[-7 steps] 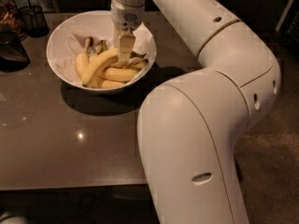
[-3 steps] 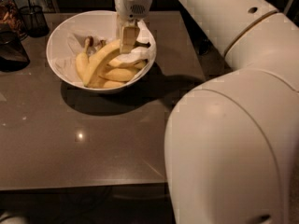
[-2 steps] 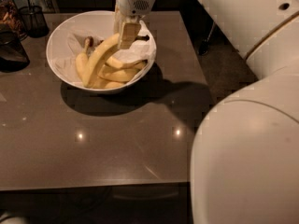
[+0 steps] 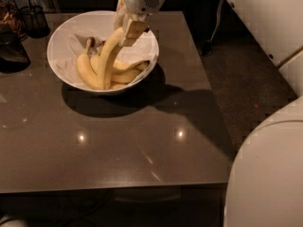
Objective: Pick banana from white bowl
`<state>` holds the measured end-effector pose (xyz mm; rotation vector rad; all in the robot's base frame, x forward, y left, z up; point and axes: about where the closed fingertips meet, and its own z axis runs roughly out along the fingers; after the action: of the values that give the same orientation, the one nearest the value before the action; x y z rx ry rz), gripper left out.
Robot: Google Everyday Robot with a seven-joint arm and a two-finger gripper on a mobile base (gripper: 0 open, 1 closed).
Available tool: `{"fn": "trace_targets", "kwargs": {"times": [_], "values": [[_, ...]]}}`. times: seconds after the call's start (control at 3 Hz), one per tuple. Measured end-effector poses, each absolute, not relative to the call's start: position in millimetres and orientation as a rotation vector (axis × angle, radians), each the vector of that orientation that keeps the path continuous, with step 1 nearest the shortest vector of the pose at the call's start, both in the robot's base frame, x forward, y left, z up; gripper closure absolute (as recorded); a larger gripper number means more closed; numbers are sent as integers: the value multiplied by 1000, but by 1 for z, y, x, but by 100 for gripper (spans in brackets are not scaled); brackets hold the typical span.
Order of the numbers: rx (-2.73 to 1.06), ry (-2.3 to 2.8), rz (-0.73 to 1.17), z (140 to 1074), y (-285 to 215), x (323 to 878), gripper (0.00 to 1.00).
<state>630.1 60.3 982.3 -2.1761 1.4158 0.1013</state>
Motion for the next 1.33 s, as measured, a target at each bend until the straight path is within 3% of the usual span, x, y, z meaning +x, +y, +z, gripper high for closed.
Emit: {"fn": "trace_targets", "kwargs": {"times": [1.0, 1.33], "values": [[-2114, 1309, 74, 1019, 71, 598, 100], [-2045, 1245, 71, 1033, 61, 564, 100]]}}
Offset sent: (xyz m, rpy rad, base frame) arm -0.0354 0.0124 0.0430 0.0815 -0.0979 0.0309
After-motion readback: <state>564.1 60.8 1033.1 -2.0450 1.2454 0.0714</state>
